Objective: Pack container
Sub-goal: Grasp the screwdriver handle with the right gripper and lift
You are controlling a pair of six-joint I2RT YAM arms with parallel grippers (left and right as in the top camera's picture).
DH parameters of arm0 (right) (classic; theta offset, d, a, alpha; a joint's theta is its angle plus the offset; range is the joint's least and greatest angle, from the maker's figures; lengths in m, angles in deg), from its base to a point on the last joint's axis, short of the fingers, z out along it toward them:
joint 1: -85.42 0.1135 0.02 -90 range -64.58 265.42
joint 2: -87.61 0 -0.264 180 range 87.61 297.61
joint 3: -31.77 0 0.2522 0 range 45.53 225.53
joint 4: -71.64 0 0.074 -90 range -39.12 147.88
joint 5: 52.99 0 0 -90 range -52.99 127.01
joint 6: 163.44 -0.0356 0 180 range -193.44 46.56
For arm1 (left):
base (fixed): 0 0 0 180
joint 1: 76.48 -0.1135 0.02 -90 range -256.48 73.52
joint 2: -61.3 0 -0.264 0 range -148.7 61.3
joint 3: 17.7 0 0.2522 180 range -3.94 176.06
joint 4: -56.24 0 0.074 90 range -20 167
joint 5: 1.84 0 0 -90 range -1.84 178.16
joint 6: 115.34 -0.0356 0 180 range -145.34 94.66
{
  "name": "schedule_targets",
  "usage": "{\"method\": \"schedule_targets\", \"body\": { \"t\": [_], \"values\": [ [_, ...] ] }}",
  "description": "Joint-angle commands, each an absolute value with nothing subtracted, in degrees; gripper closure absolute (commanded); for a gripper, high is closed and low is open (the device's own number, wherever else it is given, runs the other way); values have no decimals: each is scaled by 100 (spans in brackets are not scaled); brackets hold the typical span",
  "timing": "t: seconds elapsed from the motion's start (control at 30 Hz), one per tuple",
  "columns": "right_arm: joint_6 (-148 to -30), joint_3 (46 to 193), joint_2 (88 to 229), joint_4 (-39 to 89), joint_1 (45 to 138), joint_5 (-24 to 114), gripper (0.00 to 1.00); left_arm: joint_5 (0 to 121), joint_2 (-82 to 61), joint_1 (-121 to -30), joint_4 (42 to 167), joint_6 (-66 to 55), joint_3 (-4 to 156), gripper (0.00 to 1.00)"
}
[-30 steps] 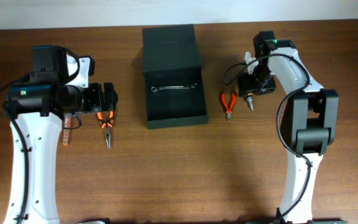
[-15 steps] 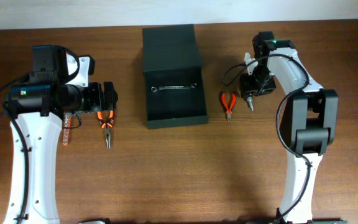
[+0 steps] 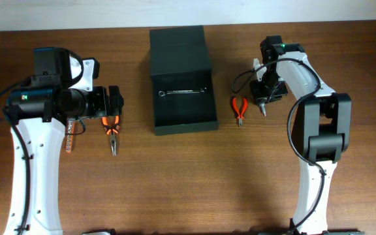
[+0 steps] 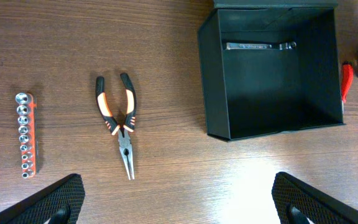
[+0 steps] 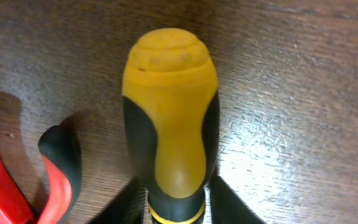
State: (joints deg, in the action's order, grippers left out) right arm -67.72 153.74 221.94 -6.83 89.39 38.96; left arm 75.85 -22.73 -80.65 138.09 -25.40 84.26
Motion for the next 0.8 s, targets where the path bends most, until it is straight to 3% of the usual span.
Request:
{"method": "schedule_targets", "body": {
  "t": [0.0, 0.2, 0.77],
  "values": [
    [-6790, 15341, 22213, -692, 8970, 3822, 78, 7602, -2325, -8078, 13799, -2630, 8503, 1],
    [-6790, 15343, 22213, -668, 8963, 3822, 96, 7602, -2325, -8078, 13796, -2630, 8503, 1],
    [-6988, 15846, 21359, -869, 9003, 3826, 96, 7602, -2325, -8078, 13796, -2630, 8503, 1]
  ]
}}
